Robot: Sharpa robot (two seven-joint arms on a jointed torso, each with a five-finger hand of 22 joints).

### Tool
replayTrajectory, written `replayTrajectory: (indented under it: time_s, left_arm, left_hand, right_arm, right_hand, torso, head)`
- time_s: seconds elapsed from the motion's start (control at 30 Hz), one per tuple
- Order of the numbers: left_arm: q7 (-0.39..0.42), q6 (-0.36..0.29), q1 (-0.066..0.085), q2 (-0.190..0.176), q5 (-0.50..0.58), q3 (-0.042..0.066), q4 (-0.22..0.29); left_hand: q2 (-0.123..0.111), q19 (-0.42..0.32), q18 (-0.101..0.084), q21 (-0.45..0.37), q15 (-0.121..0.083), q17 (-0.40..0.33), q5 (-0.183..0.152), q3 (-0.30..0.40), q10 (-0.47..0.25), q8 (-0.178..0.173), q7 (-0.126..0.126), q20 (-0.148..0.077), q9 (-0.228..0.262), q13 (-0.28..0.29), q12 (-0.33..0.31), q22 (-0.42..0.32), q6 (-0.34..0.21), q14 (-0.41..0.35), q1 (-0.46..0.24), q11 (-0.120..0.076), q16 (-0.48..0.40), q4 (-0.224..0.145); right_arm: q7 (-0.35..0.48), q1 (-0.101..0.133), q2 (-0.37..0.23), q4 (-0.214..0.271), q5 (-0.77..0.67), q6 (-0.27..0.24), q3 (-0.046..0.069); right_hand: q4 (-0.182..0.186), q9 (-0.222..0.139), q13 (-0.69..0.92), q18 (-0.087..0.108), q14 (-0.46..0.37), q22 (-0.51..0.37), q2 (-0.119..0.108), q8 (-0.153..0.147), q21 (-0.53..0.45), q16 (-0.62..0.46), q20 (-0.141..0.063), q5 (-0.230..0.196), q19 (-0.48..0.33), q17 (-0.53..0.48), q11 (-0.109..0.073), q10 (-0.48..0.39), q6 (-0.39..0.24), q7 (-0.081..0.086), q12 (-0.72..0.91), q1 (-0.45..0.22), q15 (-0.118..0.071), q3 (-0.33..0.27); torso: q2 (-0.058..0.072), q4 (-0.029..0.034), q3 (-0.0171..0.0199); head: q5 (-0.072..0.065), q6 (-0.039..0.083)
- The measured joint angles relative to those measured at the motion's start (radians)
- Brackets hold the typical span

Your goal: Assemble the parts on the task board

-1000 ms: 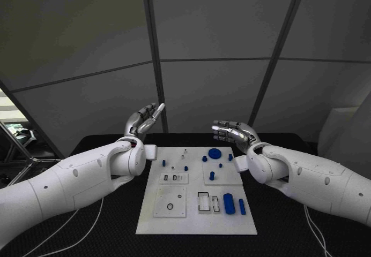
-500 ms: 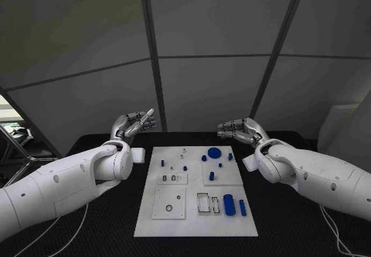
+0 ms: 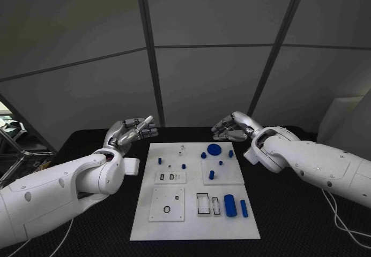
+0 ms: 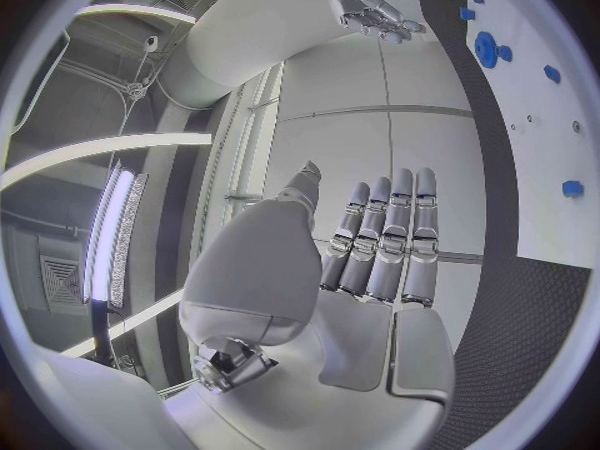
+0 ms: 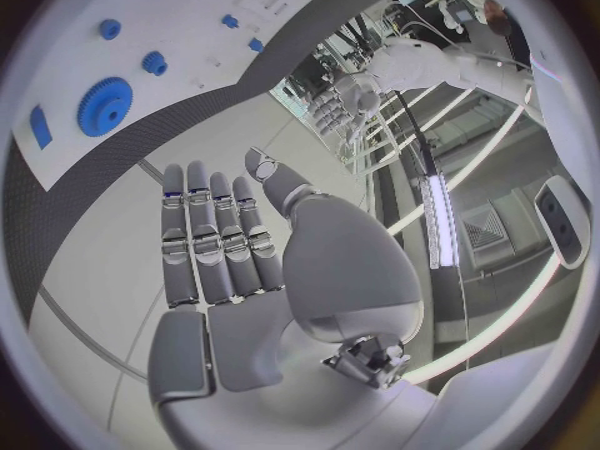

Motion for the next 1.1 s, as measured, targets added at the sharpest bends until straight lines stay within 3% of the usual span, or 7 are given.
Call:
replayTrajectory:
  time_s: [0.13, 0.23, 0.37, 0.5, 0.53, 0.73, 1.1]
  left_arm:
    - [-0.009, 0.010, 0.000, -0.013, -0.010, 0.000, 0.040]
    - [-0.015, 0.018, -0.001, -0.021, -0.017, 0.001, 0.069]
    - [-0.022, 0.028, -0.001, -0.026, -0.024, 0.002, 0.094]
    - [-0.027, 0.035, -0.001, -0.028, -0.028, 0.004, 0.105]
    - [-0.028, 0.036, -0.001, -0.028, -0.029, 0.005, 0.106]
    - [-0.034, 0.044, -0.001, -0.027, -0.033, 0.005, 0.111]
    - [-0.043, 0.056, 0.000, -0.027, -0.035, 0.006, 0.113]
  left_hand:
    - [0.000, 0.004, 0.000, 0.000, 0.000, 0.000, 0.000, -0.003, 0.001, 0.000, 0.002, 0.004, 0.000, 0.000, -0.004, -0.001, 0.002, 0.000, 0.000, 0.001, -0.006, -0.003]
    - [0.000, 0.004, 0.000, 0.004, 0.000, 0.000, 0.000, -0.005, 0.001, -0.001, 0.004, 0.004, 0.000, 0.000, -0.004, -0.001, 0.004, 0.000, 0.000, 0.001, -0.012, -0.005]
    - [0.000, 0.007, 0.000, 0.004, 0.000, 0.000, 0.000, -0.005, 0.001, -0.005, 0.004, 0.000, 0.000, 0.000, -0.009, -0.002, 0.004, 0.000, 0.000, 0.001, -0.016, -0.005]
    - [0.000, 0.007, 0.000, 0.004, 0.000, 0.000, 0.000, -0.008, 0.001, -0.005, 0.004, 0.000, -0.001, 0.000, -0.009, -0.002, 0.004, 0.000, 0.000, 0.001, -0.016, -0.008]
    - [0.000, 0.007, 0.000, 0.004, 0.000, 0.000, 0.000, -0.008, 0.001, -0.006, 0.004, 0.000, -0.001, 0.000, -0.009, -0.002, 0.004, 0.000, 0.000, 0.001, -0.018, -0.008]
    - [0.000, 0.011, 0.000, 0.004, 0.000, -0.001, 0.000, -0.010, 0.001, -0.009, 0.004, 0.004, -0.001, 0.000, -0.015, -0.003, 0.004, 0.000, 0.000, 0.001, -0.024, -0.010]
    - [0.000, 0.011, -0.001, 0.004, 0.004, -0.002, 0.000, -0.011, 0.001, -0.012, 0.004, 0.004, -0.002, 0.000, -0.017, -0.004, 0.004, -0.004, 0.000, 0.001, -0.027, -0.011]
  right_arm:
    - [-0.058, 0.012, 0.010, 0.005, -0.130, 0.027, 0.000]
    - [-0.105, 0.020, 0.019, 0.008, -0.230, 0.049, 0.000]
    - [-0.157, 0.027, 0.029, 0.010, -0.331, 0.075, 0.000]
    - [-0.196, 0.032, 0.046, 0.010, -0.401, 0.098, 0.000]
    - [-0.202, 0.032, 0.049, 0.010, -0.414, 0.103, 0.000]
    - [-0.238, 0.033, 0.068, 0.003, -0.472, 0.131, 0.000]
    - [-0.277, 0.035, 0.098, -0.019, -0.516, 0.188, 0.000]
  right_hand:
    - [0.001, 0.000, 0.000, 0.001, 0.112, 0.055, -0.011, -0.006, 0.104, 0.063, -0.038, 0.000, 0.070, 0.043, -0.017, 0.020, 0.017, -0.014, 0.000, -0.007, -0.036, 0.001]
    - [0.001, 0.000, 0.000, 0.008, 0.128, 0.110, -0.029, -0.025, 0.203, 0.233, -0.057, 0.000, 0.121, 0.146, -0.023, 0.026, 0.029, -0.019, 0.000, -0.024, -0.048, 0.004]
    - [0.002, 0.000, 0.000, 0.008, 0.128, 0.183, -0.046, -0.032, 0.308, 0.531, -0.058, 0.000, 0.140, 0.370, -0.028, 0.011, 0.030, -0.020, 0.000, -0.042, -0.048, 0.033]
    - [0.004, 0.000, 0.001, 0.005, 0.127, 0.411, -0.046, -0.032, 0.487, 0.814, -0.052, 0.000, 0.213, 0.657, -0.019, -0.014, 0.028, -0.018, 0.000, -0.055, -0.048, 0.047]
    - [0.004, 0.000, 0.001, -0.012, 0.127, 0.467, -0.046, -0.032, 0.528, 0.849, -0.050, 0.000, 0.232, 0.691, -0.018, -0.016, 0.025, -0.015, 0.000, -0.055, -0.044, 0.047]
    - [0.004, 0.000, 0.001, -0.040, 0.127, 0.641, -0.046, -0.032, 0.656, 0.962, -0.042, 0.000, 0.279, 0.800, -0.016, -0.025, 0.021, -0.011, 0.000, -0.055, -0.041, 0.053]
    - [0.006, -0.001, 0.001, -0.040, 0.127, 0.693, -0.041, -0.032, 0.690, 1.004, -0.036, 0.000, 0.292, 0.846, -0.013, -0.035, 0.010, -0.008, 0.000, -0.061, -0.041, 0.055]
  torso:
    - [0.019, 0.0057, -0.0024]
    - [0.034, 0.0105, -0.0042]
    - [0.049, 0.0161, -0.0060]
    - [0.059, 0.0202, -0.0074]
    - [0.062, 0.0212, -0.0080]
    - [0.070, 0.0259, -0.0097]
    - [0.073, 0.0284, -0.0099]
  head:
    - [-0.007, 0.007]
    - [-0.014, 0.008]
    - [-0.020, 0.009]
    - [-0.023, 0.009]
    - [-0.024, 0.008]
    - [-0.026, 0.007]
    - [-0.023, 0.002]
